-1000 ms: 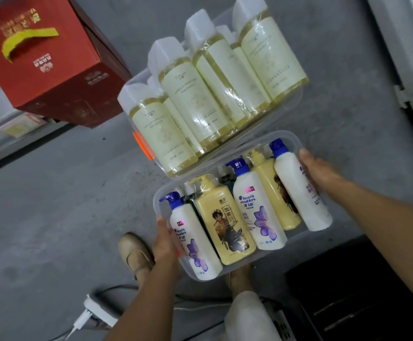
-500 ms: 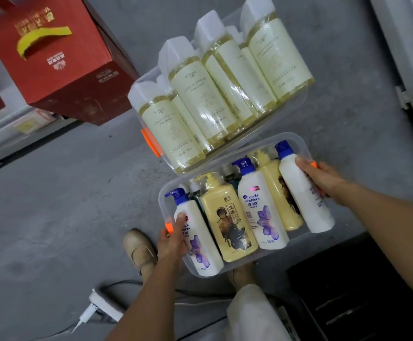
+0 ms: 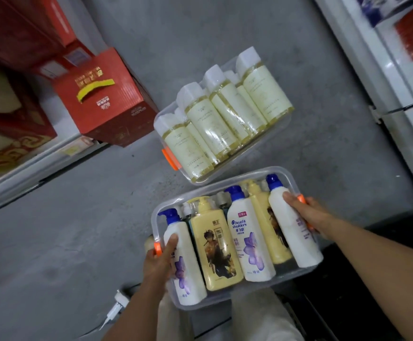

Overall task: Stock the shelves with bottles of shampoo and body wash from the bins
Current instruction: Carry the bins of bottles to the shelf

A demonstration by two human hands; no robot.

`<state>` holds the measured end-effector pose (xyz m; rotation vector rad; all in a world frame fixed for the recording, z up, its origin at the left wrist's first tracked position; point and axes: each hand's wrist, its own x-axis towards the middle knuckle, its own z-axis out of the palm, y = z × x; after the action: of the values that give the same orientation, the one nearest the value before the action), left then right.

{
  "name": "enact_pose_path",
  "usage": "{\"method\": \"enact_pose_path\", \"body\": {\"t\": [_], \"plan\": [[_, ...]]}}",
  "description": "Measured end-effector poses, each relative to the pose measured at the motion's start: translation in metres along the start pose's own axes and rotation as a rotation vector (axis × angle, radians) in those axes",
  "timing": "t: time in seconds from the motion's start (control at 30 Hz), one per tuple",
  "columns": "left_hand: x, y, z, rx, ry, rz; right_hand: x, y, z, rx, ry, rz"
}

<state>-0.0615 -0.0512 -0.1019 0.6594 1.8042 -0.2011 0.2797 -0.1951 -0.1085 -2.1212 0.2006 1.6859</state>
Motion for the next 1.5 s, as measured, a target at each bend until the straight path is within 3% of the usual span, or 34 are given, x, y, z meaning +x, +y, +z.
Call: {"method": "enact_pose_path", "body": {"t": [0.5, 0.67, 0.9, 1.23, 1.5], "plan": [[-0.117, 0.036, -0.155, -0.105, -0.011, -0.005, -0.198, -0.087, 0.068, -0.146, 0.129, -0.074], [-0.142, 0.032, -0.225, -0.165, 0.009, 0.022, -0.227, -0.115, 0.108, -0.224, 0.110, -0.065], [-0.163, 0.005, -0.346, -0.331, 0.027, 0.041, -0.315, -0.174, 0.228, -0.354, 0.090, -0.139], [-0.192, -0.082, -0.501, -0.663, 0.149, 0.008, -0.403, -0.227, 0.427, -0.688, -0.125, -0.365], [-0.191, -0.157, -0.586, -1.045, 0.255, -0.179, -0.435, -0.247, 0.611, -0.913, -0.280, -0.431]]}}
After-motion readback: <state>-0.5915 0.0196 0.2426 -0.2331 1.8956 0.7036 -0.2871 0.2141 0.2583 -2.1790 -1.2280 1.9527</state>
